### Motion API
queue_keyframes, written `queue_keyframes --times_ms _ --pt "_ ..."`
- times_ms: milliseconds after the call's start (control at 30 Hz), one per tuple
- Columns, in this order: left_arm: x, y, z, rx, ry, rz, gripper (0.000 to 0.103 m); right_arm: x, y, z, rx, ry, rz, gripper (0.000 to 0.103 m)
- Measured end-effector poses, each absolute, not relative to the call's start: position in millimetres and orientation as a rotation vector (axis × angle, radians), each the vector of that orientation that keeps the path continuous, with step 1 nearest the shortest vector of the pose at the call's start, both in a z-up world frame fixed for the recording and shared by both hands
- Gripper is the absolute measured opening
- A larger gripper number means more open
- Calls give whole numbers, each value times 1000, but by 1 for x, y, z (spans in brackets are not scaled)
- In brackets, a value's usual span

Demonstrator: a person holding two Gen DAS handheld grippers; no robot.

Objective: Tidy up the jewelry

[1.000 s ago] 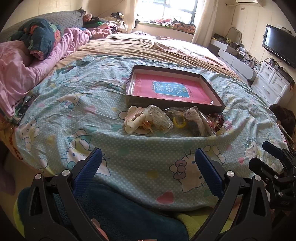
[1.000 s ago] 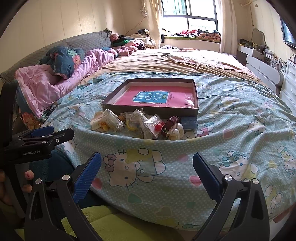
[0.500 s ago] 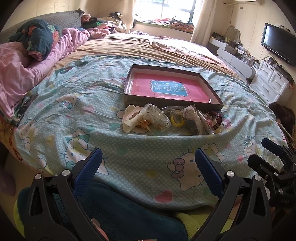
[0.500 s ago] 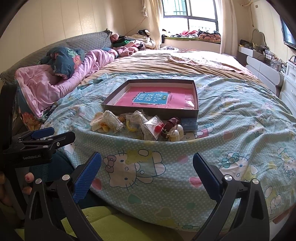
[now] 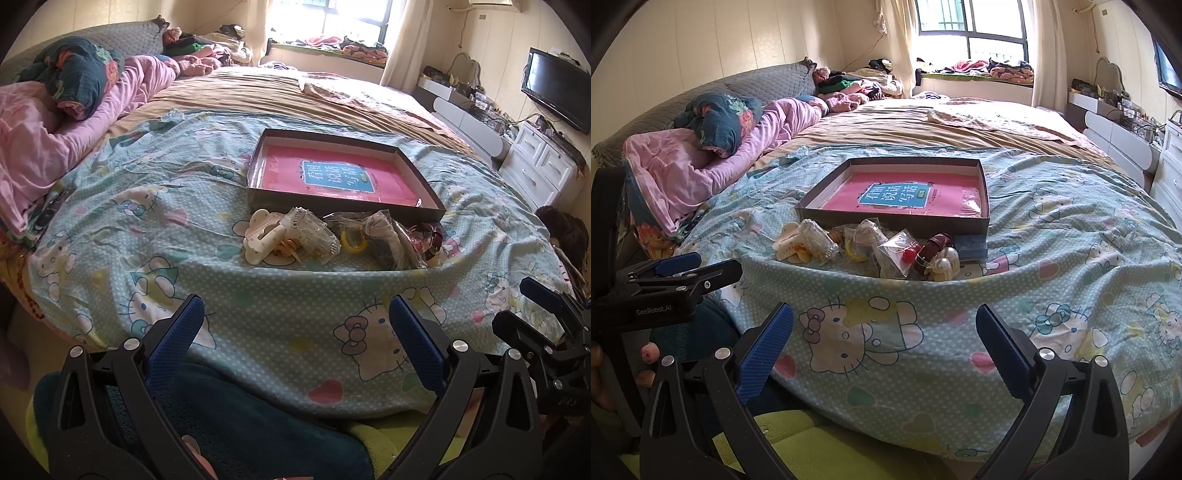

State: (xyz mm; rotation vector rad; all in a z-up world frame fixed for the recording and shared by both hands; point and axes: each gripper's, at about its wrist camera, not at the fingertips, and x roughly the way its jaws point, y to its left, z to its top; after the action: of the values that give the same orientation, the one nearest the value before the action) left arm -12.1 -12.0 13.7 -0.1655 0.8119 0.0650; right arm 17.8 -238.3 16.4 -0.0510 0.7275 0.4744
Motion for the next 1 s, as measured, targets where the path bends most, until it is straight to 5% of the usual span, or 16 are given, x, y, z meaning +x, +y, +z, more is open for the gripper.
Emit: queue_keyframes --times_ms 1000 --pt "3 38 2 -259 833 162 94 54 -226 9 -26 746 577 99"
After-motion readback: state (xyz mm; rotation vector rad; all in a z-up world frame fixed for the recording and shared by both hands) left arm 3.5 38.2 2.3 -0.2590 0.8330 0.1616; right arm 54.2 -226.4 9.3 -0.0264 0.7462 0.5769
